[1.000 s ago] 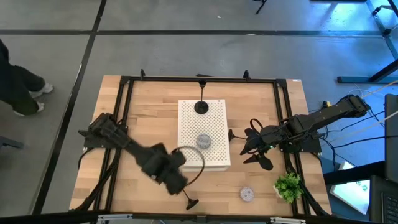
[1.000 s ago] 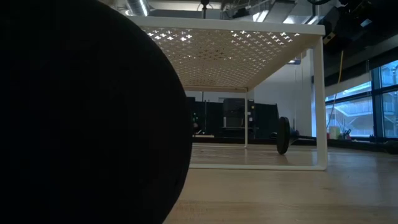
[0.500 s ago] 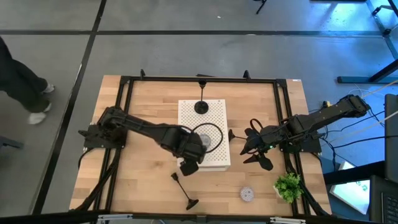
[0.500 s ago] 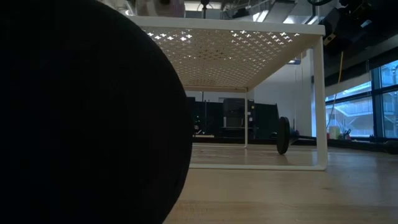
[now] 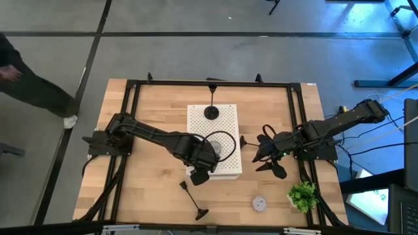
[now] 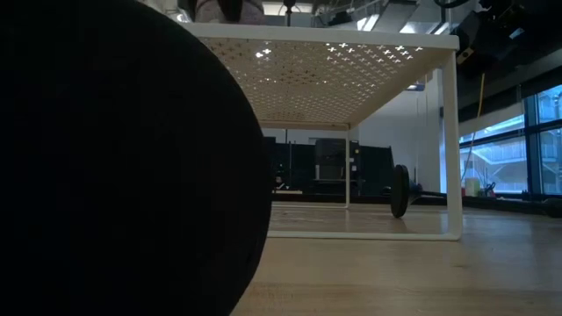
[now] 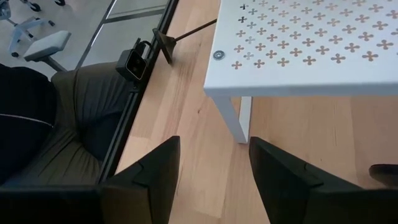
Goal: Pick & Place candle stick holders
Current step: Put the left pink patterned scented candle on the shelf
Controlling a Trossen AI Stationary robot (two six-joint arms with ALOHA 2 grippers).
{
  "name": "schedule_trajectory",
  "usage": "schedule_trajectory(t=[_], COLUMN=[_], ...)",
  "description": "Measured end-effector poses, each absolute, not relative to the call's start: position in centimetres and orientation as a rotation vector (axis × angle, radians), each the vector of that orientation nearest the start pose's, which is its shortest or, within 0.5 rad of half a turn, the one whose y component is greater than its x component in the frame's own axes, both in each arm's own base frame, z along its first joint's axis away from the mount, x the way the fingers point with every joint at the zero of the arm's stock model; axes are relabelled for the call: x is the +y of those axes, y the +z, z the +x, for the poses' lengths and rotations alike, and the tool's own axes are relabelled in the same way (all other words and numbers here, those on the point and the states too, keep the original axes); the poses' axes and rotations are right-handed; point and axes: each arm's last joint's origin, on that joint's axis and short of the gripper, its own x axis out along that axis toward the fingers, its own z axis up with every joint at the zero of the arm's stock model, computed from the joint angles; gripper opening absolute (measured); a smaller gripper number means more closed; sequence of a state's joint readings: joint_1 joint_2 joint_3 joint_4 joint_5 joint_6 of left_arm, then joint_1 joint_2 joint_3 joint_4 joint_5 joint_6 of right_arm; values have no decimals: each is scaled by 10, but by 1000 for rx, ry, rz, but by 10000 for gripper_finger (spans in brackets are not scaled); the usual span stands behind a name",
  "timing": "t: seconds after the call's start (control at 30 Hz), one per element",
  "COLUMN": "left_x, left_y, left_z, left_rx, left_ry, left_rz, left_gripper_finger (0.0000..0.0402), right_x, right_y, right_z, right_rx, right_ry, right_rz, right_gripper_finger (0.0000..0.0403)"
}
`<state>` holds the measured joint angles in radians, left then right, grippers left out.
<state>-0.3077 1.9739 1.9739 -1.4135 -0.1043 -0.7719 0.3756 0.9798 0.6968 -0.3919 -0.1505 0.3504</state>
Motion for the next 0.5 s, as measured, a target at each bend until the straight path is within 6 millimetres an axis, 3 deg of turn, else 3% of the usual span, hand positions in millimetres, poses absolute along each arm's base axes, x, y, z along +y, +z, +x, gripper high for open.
schedule_trajectory(t=[0.23,0.5], left_x=[-113,-113], left_y=[311,311], left_z=[367,367], left_rx=[1350,1350], left_ry=[377,379], left_rz=[-367,-368], left_gripper_finger=[330,332], right_x=[77,77], right_y=[252,252], right_z=[185,185], right_rx=[758,758], right_ry=[381,381], right_rz=[253,253], right_gripper_finger=[195,195])
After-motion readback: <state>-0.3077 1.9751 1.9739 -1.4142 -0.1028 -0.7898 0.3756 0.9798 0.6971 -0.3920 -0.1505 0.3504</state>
